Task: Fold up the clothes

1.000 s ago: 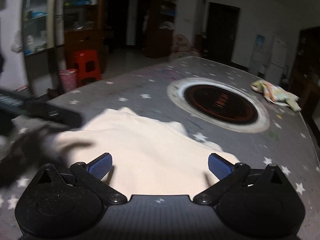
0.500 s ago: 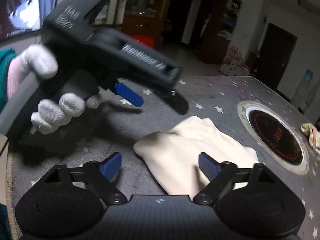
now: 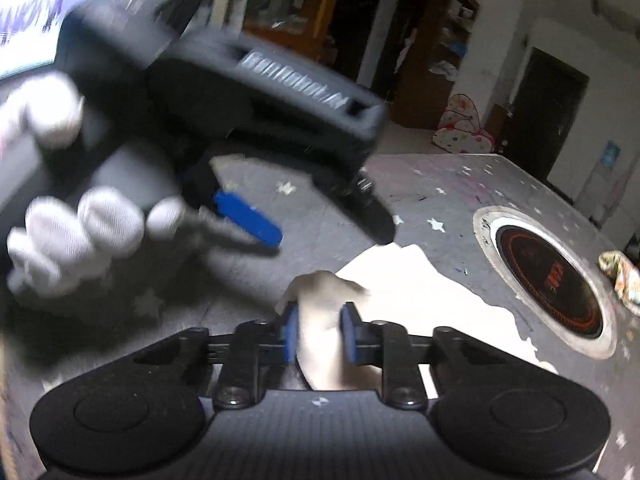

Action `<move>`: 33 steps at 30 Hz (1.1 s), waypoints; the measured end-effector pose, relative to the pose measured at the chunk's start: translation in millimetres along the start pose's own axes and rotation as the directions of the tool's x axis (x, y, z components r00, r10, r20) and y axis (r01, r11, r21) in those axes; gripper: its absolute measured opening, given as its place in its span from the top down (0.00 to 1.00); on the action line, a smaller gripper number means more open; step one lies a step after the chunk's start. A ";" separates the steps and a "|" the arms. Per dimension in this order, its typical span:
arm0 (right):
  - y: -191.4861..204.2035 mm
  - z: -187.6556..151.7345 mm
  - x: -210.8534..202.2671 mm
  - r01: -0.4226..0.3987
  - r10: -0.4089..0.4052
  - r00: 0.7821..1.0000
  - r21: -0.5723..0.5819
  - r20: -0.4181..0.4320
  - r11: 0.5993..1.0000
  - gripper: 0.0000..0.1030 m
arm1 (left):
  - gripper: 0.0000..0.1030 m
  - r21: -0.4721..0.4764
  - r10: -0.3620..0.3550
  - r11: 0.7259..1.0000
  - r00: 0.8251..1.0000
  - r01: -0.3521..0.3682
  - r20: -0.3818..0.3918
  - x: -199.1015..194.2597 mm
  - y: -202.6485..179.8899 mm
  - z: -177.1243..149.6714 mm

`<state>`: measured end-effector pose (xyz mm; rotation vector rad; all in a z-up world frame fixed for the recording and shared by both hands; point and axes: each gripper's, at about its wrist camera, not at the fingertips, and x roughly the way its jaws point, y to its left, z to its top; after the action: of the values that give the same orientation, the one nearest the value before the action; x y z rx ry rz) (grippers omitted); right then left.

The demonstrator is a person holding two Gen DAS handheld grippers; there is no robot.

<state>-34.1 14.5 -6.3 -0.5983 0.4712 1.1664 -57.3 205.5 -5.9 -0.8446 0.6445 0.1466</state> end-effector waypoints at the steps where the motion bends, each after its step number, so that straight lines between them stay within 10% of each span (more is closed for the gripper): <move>1: -4.5 0.5 -2.4 -0.008 0.008 1.000 0.029 0.009 1.000 0.84 | 0.06 -0.020 -0.004 1.000 1.000 0.004 -0.004 1.1 1.4 0.0; 18: -43.4 -0.2 -35.6 -0.085 0.055 0.992 0.271 0.116 0.959 0.89 | 0.07 -0.336 -0.165 0.933 0.983 0.128 -0.084 34.0 5.6 -6.4; 33: -31.3 -10.8 -41.3 -0.149 0.117 0.984 0.261 0.132 0.954 0.89 | 0.24 -0.400 -0.299 0.882 0.952 0.249 -0.069 49.2 16.9 -6.3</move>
<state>-18.5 -30.1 17.5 -0.2642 0.5672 1.2319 -27.0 205.9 -48.7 -1.3295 0.6177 -0.0428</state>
